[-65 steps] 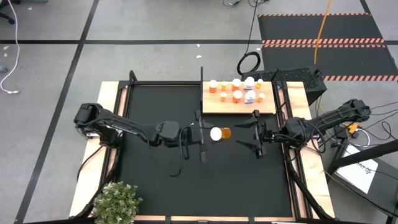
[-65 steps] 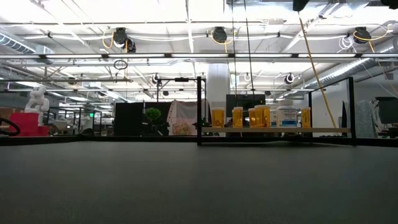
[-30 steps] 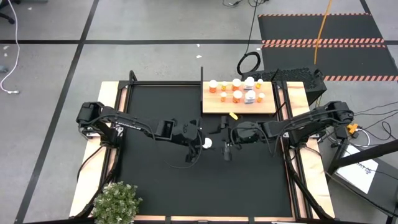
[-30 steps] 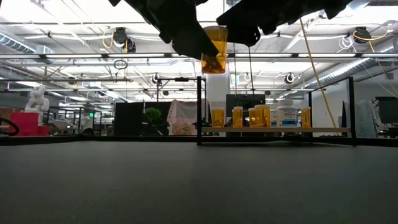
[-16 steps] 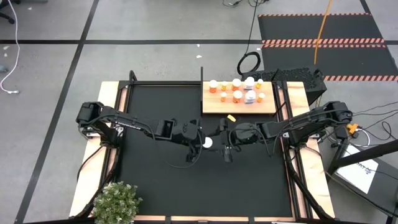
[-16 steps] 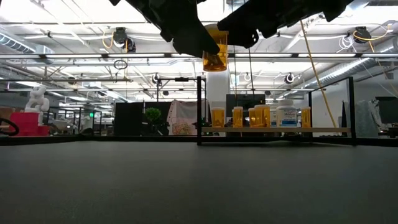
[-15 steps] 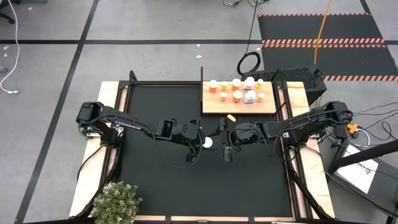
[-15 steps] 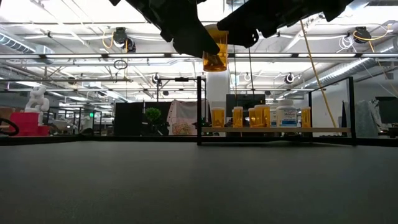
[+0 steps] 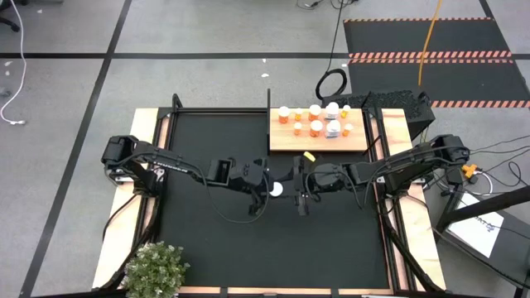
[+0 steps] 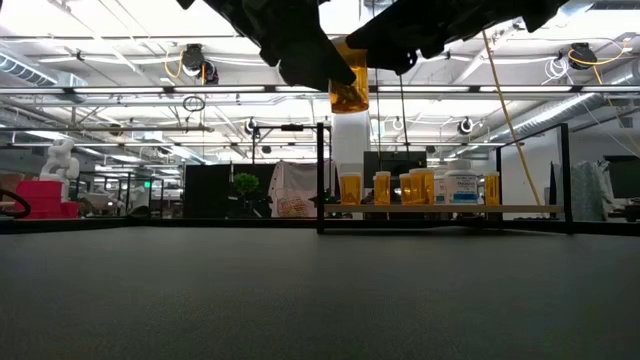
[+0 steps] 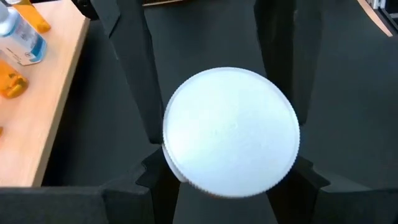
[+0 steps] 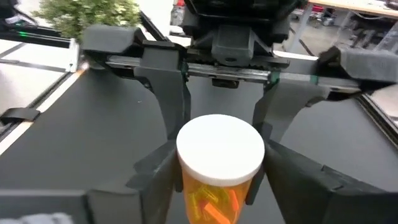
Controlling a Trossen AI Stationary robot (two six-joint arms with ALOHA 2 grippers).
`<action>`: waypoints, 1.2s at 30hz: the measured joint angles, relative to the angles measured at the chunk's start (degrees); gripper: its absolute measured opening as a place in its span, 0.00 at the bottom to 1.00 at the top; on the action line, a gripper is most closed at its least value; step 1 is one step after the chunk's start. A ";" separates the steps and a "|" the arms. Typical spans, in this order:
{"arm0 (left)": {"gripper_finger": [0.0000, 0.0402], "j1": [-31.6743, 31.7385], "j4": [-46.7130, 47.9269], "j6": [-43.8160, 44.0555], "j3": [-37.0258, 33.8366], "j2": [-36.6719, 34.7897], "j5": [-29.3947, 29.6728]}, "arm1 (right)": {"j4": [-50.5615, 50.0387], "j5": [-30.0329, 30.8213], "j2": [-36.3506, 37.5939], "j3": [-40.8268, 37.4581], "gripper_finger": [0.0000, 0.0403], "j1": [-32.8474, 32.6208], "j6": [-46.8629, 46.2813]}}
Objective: Pick and place medicine bottles onto shelf by color
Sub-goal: Put the large orange pill bottle on the shelf aligned with the other large orange pill bottle
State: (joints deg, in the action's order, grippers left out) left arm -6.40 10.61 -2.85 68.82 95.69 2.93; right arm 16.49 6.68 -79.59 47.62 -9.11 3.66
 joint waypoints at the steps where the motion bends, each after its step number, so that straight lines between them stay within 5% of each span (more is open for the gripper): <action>1: 0.49 0.01 -0.22 0.11 0.01 -0.01 0.08 | 0.00 0.84 0.00 0.00 0.58 -0.02 -0.38; 9: 0.49 0.01 -1.34 0.20 0.01 -0.01 0.04 | -0.07 1.39 -0.04 0.00 0.73 -0.02 -0.05; 24: 0.49 0.91 -1.44 1.52 0.01 -0.01 -0.11 | 1.25 2.11 -0.04 -0.04 0.50 0.00 0.07; 32: 0.50 0.98 -1.47 2.66 0.01 -0.01 0.53 | 1.21 2.25 -0.04 -0.04 0.56 0.03 0.03; 36: 0.58 0.35 -1.63 5.22 0.01 -0.01 6.97 | 0.99 2.64 0.69 -0.04 0.55 0.11 0.07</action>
State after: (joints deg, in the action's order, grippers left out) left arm -6.05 8.98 2.36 68.84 95.68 9.90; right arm 17.48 9.32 -78.91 47.57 -8.99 3.73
